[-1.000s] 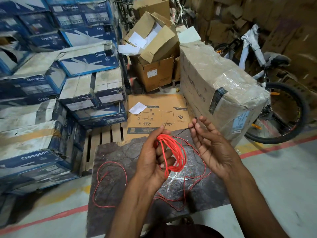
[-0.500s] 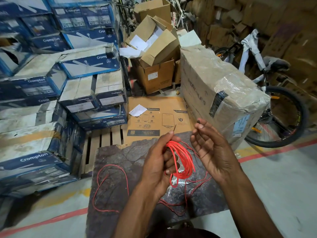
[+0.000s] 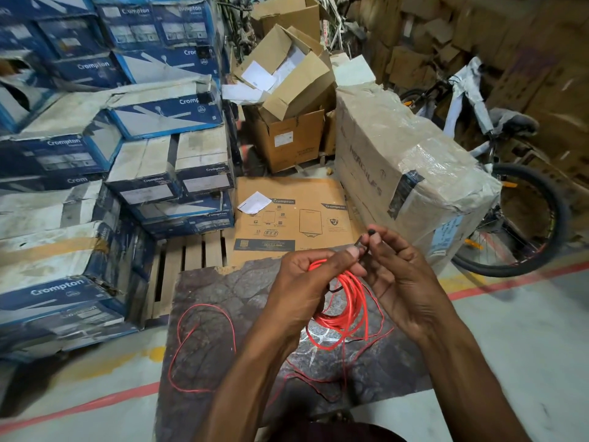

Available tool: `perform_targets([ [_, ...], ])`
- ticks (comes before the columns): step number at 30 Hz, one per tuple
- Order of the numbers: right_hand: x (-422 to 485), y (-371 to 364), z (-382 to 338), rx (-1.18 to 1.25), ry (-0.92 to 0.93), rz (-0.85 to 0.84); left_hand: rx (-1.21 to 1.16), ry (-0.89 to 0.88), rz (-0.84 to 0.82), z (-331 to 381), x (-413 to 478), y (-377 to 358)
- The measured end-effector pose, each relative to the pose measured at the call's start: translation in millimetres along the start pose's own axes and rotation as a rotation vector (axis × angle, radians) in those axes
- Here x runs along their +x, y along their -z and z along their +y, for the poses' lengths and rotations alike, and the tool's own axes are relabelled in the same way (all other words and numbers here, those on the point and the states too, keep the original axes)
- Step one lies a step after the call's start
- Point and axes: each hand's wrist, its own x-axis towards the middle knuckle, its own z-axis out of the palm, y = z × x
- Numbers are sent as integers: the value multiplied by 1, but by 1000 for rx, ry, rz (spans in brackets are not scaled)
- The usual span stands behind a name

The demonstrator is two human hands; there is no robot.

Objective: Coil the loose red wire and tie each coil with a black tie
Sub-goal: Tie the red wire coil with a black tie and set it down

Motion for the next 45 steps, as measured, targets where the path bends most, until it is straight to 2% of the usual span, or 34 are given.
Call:
perform_targets([
  [13,4,2,0,87,-10,-33,-13,20,-3,3,5,1],
  [45,-5,0,-2,100,-22,-92,25,16,-12,12,-10,-5],
])
